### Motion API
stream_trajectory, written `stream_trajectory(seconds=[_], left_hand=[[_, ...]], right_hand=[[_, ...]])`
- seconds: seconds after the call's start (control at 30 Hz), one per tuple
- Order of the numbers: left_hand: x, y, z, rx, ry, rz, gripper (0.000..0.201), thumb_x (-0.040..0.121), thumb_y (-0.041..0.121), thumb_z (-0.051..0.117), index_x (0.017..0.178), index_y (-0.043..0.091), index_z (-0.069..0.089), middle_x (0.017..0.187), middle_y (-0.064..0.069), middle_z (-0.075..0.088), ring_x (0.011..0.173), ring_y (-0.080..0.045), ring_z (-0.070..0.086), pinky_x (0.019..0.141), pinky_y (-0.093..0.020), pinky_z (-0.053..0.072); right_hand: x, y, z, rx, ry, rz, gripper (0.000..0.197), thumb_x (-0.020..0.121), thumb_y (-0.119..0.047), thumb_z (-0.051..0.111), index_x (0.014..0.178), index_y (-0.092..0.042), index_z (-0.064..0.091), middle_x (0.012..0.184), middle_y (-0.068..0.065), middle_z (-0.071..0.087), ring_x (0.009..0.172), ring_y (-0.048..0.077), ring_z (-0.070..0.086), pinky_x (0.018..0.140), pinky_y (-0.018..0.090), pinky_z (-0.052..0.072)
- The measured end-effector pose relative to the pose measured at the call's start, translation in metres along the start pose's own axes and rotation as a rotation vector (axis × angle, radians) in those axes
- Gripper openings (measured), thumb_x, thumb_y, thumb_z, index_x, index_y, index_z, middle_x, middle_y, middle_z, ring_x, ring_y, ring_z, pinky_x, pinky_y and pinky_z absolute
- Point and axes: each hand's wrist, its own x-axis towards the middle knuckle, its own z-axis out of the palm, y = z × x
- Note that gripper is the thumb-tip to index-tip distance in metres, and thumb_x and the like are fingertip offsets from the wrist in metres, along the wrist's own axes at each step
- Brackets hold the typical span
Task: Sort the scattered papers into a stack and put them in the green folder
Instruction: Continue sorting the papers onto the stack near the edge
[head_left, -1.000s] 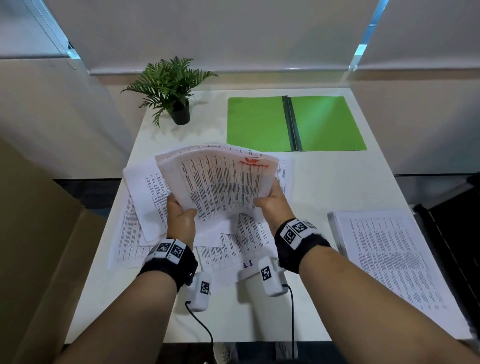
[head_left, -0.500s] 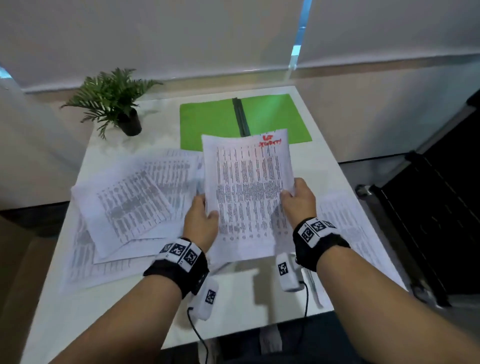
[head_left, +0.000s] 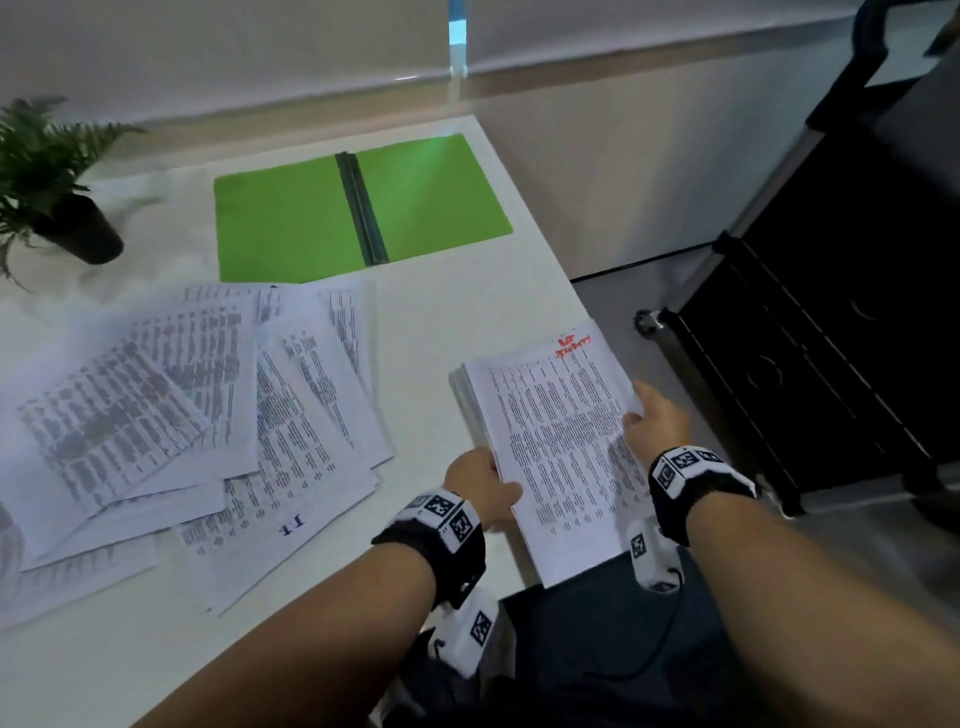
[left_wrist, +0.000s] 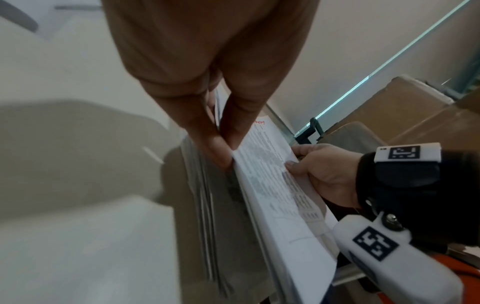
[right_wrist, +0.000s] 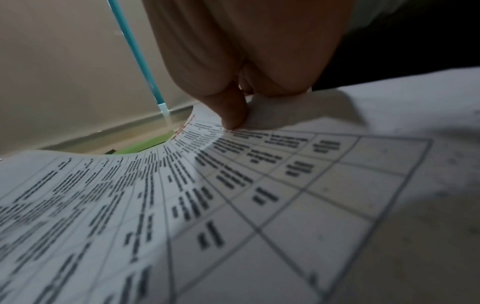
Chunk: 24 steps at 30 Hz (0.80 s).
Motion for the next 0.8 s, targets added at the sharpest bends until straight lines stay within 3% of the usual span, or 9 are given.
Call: stream_trajectory(seconds=[0.13, 0.27, 0.37, 0.47, 0.5, 0.57, 0.63, 0.8], left_hand=[[0.01, 0.001, 0.009, 0.083, 0.022, -0.019, 0.01, 0.078, 0.014, 0.062, 0.078, 0.004, 0.064, 0.079, -0.015, 0.073, 0.076, -0.03, 0.072, 0.073, -0.043, 0.06], [0.02, -0.003, 0.015, 0.109, 0.071, -0.047, 0.017, 0.08, 0.016, 0.062, 0.068, 0.013, 0.05, 0.076, -0.015, 0.071, 0.076, -0.031, 0.071, 0.073, -0.043, 0.059], [0.023, -0.006, 0.022, 0.112, 0.118, -0.084, 0.019, 0.078, 0.023, 0.065, 0.082, 0.014, 0.049, 0.09, -0.015, 0.071, 0.082, -0.029, 0.07, 0.075, -0.041, 0.058], [0.026, -0.013, 0.025, 0.122, 0.223, -0.154, 0.062, 0.073, 0.03, 0.07, 0.125, 0.007, 0.043, 0.12, -0.011, 0.054, 0.109, -0.027, 0.058, 0.09, -0.037, 0.051], [0.027, -0.016, 0.026, 0.13, 0.231, -0.171, 0.066, 0.075, 0.029, 0.067, 0.13, 0.005, 0.041, 0.125, -0.012, 0.05, 0.113, -0.028, 0.055, 0.094, -0.038, 0.05], [0.031, -0.016, 0.027, 0.141, 0.202, -0.159, 0.044, 0.078, 0.02, 0.059, 0.118, 0.005, 0.048, 0.119, -0.014, 0.058, 0.101, -0.029, 0.062, 0.086, -0.04, 0.055], [0.034, -0.016, 0.026, 0.156, 0.18, -0.152, 0.03, 0.081, 0.01, 0.054, 0.11, 0.004, 0.051, 0.111, -0.014, 0.062, 0.094, -0.028, 0.063, 0.08, -0.037, 0.056], [0.046, -0.017, 0.006, 0.171, 0.225, -0.138, 0.032, 0.084, 0.003, 0.05, 0.116, 0.001, 0.05, 0.116, -0.014, 0.058, 0.101, -0.027, 0.059, 0.08, -0.03, 0.048]], right_hand=[[0.014, 0.01, 0.003, -0.044, -0.021, -0.036, 0.043, 0.09, -0.001, 0.045, 0.13, -0.014, 0.055, 0.113, 0.021, 0.064, 0.103, 0.038, 0.061, 0.084, 0.029, 0.044], [0.025, 0.011, 0.007, -0.107, -0.041, -0.068, 0.039, 0.091, -0.001, 0.044, 0.127, -0.01, 0.056, 0.112, 0.022, 0.063, 0.102, 0.039, 0.06, 0.085, 0.034, 0.047], [0.03, 0.014, 0.01, -0.146, -0.045, -0.07, 0.037, 0.091, -0.006, 0.045, 0.127, -0.009, 0.055, 0.115, 0.022, 0.054, 0.104, 0.039, 0.055, 0.088, 0.035, 0.045], [0.031, 0.016, 0.012, -0.194, -0.046, -0.006, 0.031, 0.091, -0.011, 0.047, 0.121, -0.006, 0.054, 0.118, 0.022, 0.046, 0.114, 0.038, 0.045, 0.095, 0.038, 0.042], [0.03, 0.016, 0.014, -0.181, -0.07, 0.035, 0.033, 0.091, -0.011, 0.046, 0.124, -0.008, 0.051, 0.121, 0.021, 0.044, 0.117, 0.039, 0.044, 0.098, 0.04, 0.043], [0.029, 0.016, 0.02, -0.149, -0.126, 0.102, 0.045, 0.089, -0.009, 0.046, 0.134, -0.013, 0.043, 0.127, 0.02, 0.041, 0.121, 0.04, 0.043, 0.103, 0.044, 0.042], [0.027, 0.014, 0.027, -0.132, -0.161, 0.128, 0.051, 0.086, -0.004, 0.046, 0.135, -0.013, 0.041, 0.129, 0.02, 0.039, 0.121, 0.04, 0.045, 0.104, 0.04, 0.041], [0.033, -0.009, 0.042, -0.127, -0.169, 0.087, 0.05, 0.085, 0.005, 0.044, 0.134, -0.006, 0.04, 0.128, 0.021, 0.038, 0.11, 0.037, 0.05, 0.088, 0.029, 0.043]])
